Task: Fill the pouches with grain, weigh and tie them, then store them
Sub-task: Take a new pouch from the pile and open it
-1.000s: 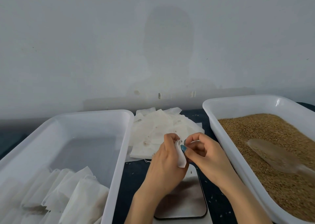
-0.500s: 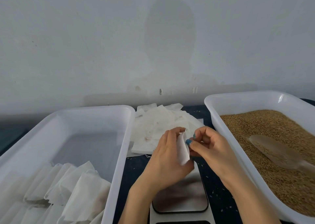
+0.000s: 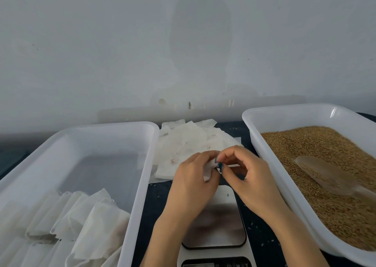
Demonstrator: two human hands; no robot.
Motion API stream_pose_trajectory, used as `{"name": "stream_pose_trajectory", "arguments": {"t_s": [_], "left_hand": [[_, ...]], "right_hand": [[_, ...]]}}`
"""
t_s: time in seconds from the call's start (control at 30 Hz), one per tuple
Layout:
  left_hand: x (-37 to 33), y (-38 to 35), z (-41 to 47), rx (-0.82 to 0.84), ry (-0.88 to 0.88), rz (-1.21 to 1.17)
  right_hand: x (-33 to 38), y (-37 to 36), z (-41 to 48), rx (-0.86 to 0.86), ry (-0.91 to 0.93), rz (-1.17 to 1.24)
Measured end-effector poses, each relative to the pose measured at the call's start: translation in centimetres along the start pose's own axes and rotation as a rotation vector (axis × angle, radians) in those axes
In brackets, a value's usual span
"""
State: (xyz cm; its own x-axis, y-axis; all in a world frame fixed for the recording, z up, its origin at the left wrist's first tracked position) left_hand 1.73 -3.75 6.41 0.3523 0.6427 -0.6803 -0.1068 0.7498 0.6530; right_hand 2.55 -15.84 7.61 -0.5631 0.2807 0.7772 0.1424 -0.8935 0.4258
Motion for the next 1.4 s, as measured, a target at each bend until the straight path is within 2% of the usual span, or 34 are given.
{"name": "stream_pose_trajectory", "arguments": {"t_s": [0.2, 0.4, 0.6, 0.83, 1.0, 1.07, 1.13, 1.2, 1.3, 1.4], "left_hand": [[-0.1, 0.6, -0.2, -0.063, 0.022, -0.002], [0.7, 1.5, -0.4, -0.138, 0.1, 0.005], [1.8, 3.7, -1.6, -0.352, 0.227, -0.062], [-0.1, 3.6, -1.5, -0.362, 0.107, 0.137], [-0.6, 3.4, -1.4, -0.374, 0.054, 0.136], [-0.2, 3.4, -1.3, -0.371, 0.061, 0.089], [0.4, 3.1, -1.0, -0.318, 0.028, -0.075], [1.1, 1.4, -0.3, -0.106, -0.003, -0.275], [1.2, -1.9, -0.2, 0.218, -0.027, -0.24], [1.6, -3.0, -0.3, 0.304, -0.008, -0.25]], "right_hand": [[-0.9, 0.8, -0.1, -0.05, -0.048, -0.015], [-0.7, 0.2, -0.1, -0.004, -0.04, -0.044], [0.0, -0.3, -0.1, 0.028, -0.01, -0.253], [0.8, -0.6, -0.5, 0.059, 0.013, -0.555], [0.8, -2.0, -0.7, 0.149, 0.01, -0.715], [0.8, -2.0, -0.6, 0.136, 0.018, -0.731], [0.5, -1.4, -0.5, 0.102, 0.012, -0.714], [-0.1, -0.9, -0.3, 0.104, -0.023, -0.615], [0.0, -0.8, -0.2, 0.162, -0.022, -0.441], [0.8, -0.7, -0.6, 0.217, -0.002, -0.481]]}}
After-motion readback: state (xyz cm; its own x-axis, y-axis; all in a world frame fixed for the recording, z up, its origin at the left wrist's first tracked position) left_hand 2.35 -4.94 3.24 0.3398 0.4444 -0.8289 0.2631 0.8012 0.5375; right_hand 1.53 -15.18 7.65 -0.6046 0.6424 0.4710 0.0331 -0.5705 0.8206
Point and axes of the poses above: each hand's wrist, its own z-axis towards the middle knuckle, its own y-axis out of the back of the hand, x = y × z, the point moved 10 cm from there along z, towards the middle knuckle, and after that the axes turned 8 degrees about x, right-handed, at the moved point
